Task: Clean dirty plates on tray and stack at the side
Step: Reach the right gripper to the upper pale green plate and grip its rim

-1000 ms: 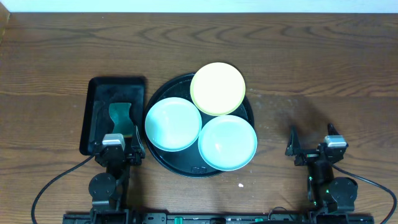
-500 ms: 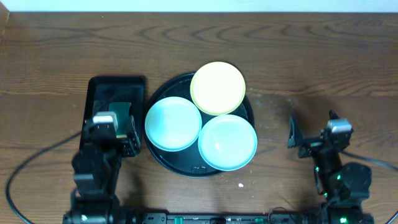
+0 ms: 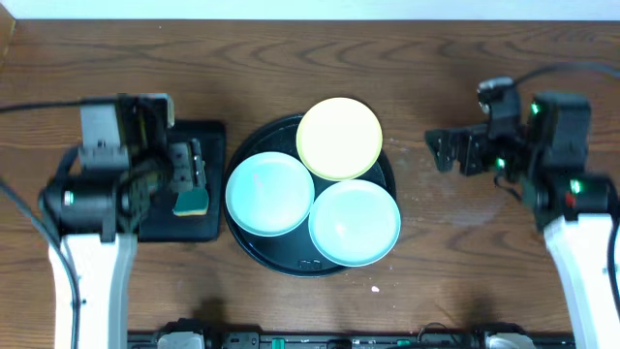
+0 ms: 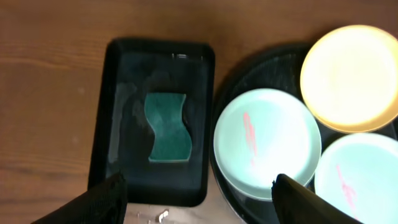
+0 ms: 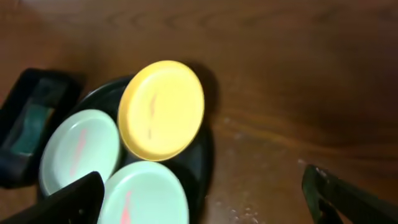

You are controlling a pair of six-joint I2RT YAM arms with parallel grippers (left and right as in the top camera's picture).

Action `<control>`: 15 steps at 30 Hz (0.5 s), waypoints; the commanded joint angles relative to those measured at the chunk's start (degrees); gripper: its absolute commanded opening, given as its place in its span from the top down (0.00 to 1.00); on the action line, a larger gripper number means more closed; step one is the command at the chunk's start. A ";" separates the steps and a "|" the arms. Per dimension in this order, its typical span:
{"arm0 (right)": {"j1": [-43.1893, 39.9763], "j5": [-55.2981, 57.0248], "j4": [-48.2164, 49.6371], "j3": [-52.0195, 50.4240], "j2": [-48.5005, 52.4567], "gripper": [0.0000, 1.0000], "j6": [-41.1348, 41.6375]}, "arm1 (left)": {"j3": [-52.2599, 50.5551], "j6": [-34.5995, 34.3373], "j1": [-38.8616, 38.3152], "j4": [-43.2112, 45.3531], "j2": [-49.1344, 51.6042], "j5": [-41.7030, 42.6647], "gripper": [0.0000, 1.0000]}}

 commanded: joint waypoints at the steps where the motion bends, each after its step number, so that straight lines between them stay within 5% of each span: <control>1: 0.44 -5.81 -0.90 5.05 7.19 0.01 -0.26 | 2.80 -0.90 -0.09 -0.92 5.55 0.81 0.25; 5: 0.76 -13.94 2.03 4.98 12.15 0.01 8.79 | 2.80 -0.92 -0.09 -0.35 9.31 0.83 0.25; 7: 2.21 -15.89 3.17 4.98 14.05 0.14 8.98 | 2.80 -0.92 -0.09 0.28 10.60 0.83 0.25; 8: 5.16 -14.88 4.31 5.01 16.13 0.29 9.64 | 2.80 -0.92 -0.09 0.44 11.47 0.83 0.25; 13: 17.79 -3.06 4.61 9.42 24.04 0.34 17.33 | 2.80 -1.03 -0.07 0.50 14.27 -1.42 0.25; 15: 22.53 1.95 -0.70 15.74 28.92 0.44 18.23 | 2.80 -5.40 0.15 0.37 14.99 -4.33 0.25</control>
